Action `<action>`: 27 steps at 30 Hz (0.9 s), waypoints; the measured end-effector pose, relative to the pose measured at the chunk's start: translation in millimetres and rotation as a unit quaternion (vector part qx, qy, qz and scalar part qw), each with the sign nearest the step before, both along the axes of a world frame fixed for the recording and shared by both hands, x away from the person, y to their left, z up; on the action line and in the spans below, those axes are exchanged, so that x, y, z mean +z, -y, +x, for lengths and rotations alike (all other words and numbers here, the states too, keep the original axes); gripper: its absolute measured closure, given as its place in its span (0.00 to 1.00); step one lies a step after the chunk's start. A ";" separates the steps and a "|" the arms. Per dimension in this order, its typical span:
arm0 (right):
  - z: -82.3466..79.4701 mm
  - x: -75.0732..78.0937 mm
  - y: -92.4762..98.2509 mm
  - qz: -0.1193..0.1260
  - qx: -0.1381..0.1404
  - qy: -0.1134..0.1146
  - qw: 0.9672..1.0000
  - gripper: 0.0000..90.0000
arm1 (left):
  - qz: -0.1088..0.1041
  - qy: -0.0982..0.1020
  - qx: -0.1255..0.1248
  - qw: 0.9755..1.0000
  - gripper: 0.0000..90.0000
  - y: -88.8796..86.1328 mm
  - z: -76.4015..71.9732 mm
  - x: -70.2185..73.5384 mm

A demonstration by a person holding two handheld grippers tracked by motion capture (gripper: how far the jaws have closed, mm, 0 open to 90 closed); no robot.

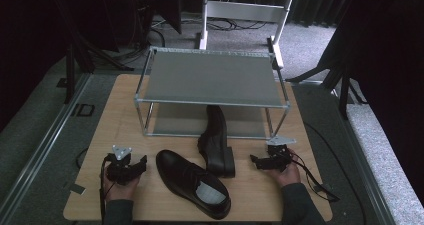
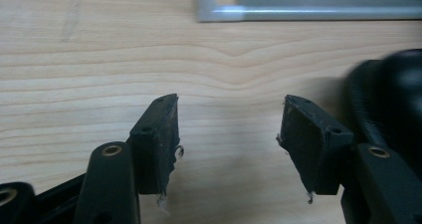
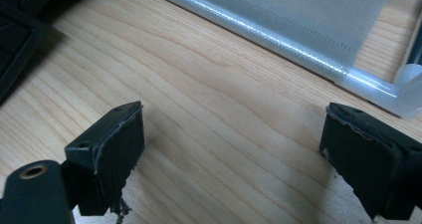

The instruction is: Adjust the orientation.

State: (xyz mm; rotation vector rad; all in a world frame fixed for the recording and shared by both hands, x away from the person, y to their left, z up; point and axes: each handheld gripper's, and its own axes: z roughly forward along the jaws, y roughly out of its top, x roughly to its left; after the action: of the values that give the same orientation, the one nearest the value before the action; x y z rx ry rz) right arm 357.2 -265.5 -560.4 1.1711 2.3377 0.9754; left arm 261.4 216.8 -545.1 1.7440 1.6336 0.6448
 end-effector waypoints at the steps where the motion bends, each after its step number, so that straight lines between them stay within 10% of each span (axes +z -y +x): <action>1: 0.0 0.0 0.0 0.000 0.000 0.000 1.000 0.11 | 0.000 0.000 0.000 1.000 0.46 0.0 0.0 0.0; 15: -7.3 1.2 -0.6 0.008 -0.010 0.011 1.000 0.30 | 0.003 0.015 -0.067 0.998 0.50 35.6 -32.7 6.5; 19: -10.8 5.1 -2.3 0.003 -0.006 0.008 1.000 0.51 | 0.012 0.013 -0.093 0.996 0.51 49.0 -46.1 5.9; 27: -19.6 13.0 -13.0 -0.002 0.009 0.022 1.000 0.55 | 0.025 0.012 -0.138 0.990 0.54 71.6 -68.3 1.3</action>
State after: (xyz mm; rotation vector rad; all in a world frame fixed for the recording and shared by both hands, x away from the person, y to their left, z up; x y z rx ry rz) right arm 337.6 -252.5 -547.4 1.1169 2.3181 0.9930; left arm 193.1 145.2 -543.8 1.9451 1.3368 0.5774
